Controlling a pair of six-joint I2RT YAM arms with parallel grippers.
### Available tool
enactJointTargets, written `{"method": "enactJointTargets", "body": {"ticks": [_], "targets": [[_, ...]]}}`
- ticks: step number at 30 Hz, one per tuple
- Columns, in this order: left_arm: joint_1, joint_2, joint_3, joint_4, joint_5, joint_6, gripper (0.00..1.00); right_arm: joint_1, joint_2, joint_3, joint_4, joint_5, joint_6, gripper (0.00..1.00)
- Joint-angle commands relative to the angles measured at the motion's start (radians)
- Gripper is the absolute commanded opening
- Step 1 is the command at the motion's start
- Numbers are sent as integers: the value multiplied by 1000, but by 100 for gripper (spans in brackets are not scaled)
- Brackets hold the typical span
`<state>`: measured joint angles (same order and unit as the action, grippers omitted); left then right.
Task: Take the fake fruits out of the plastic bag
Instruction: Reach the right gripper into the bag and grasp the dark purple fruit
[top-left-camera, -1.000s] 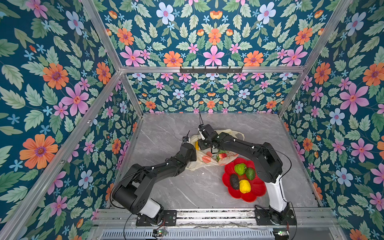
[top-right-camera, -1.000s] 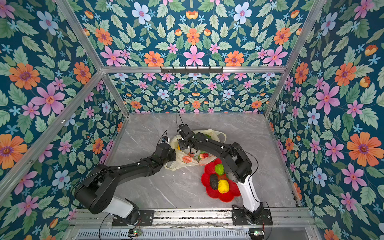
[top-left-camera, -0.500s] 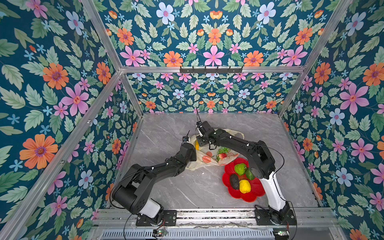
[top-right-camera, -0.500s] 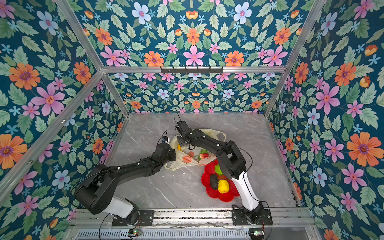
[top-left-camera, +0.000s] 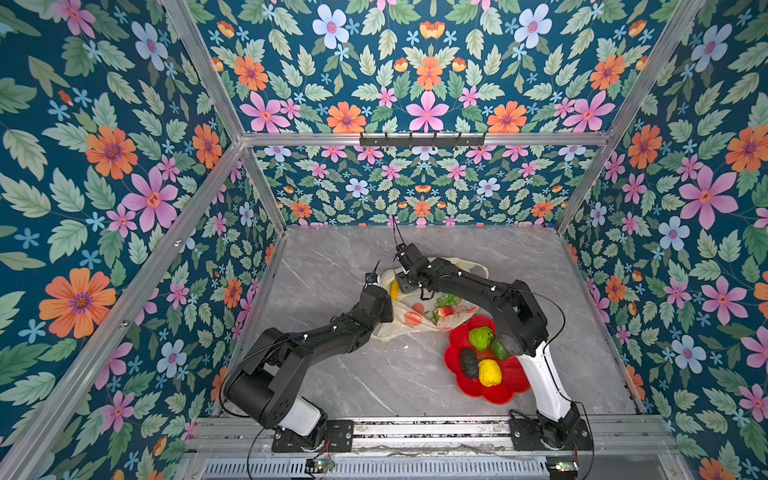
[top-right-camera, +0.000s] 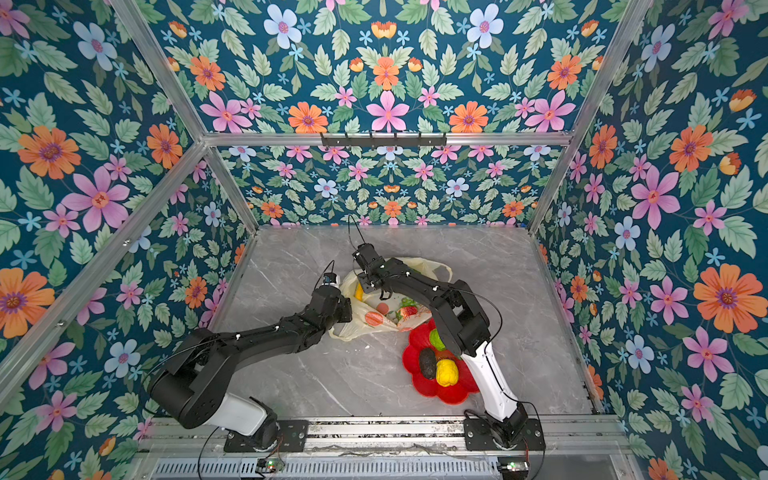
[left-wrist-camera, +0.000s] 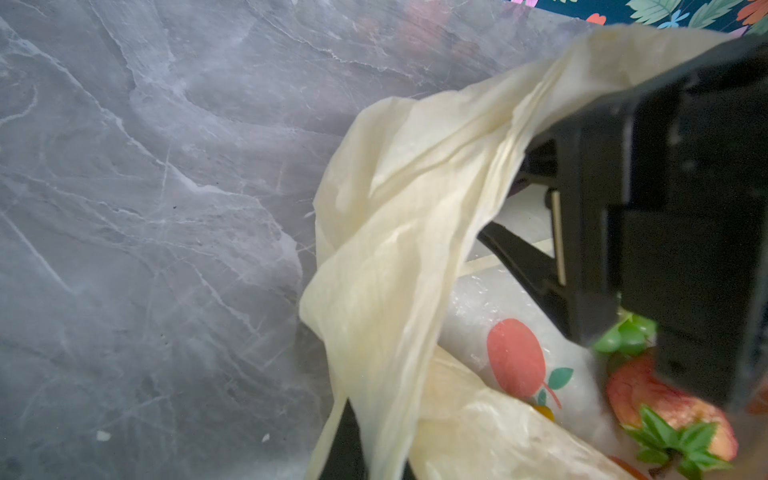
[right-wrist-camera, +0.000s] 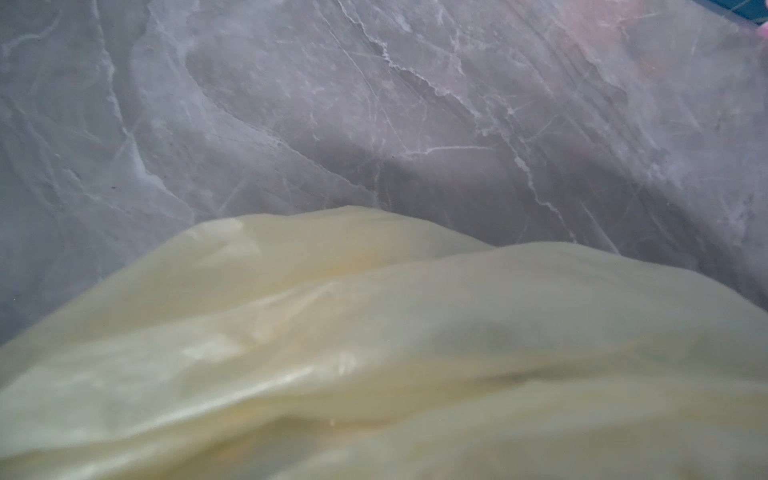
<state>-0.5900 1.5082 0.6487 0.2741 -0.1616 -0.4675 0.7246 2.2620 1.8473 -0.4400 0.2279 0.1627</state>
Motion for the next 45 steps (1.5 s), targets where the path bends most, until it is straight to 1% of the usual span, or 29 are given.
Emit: {"method": "enactJointTargets", "body": {"ticks": [1,6,10,14,20,28,36,45], "targets": [[0,0,1,7,-9,11,7,-3,-5,-6,-25,63,18,66],[0,1,3,6,-6,12,7,-20,-20,-19,-28,82,52,67],[0,3,3,8,-4,12,7,-30,-36,-49,3,62,90,69],[0,7,6,8,-2,12,7,-31,-19,-39,17,41,143,71],[0,1,3,8,-5,13,7,-31,18,1,-32,110,230,71],[0,3,4,10,1,13,7,-33,26,-25,10,120,217,71],[0,4,4,9,-2,15,7,-35,66,7,20,126,197,69],[-1,3,4,8,-3,17,7,-36,74,15,31,119,170,62]]}}
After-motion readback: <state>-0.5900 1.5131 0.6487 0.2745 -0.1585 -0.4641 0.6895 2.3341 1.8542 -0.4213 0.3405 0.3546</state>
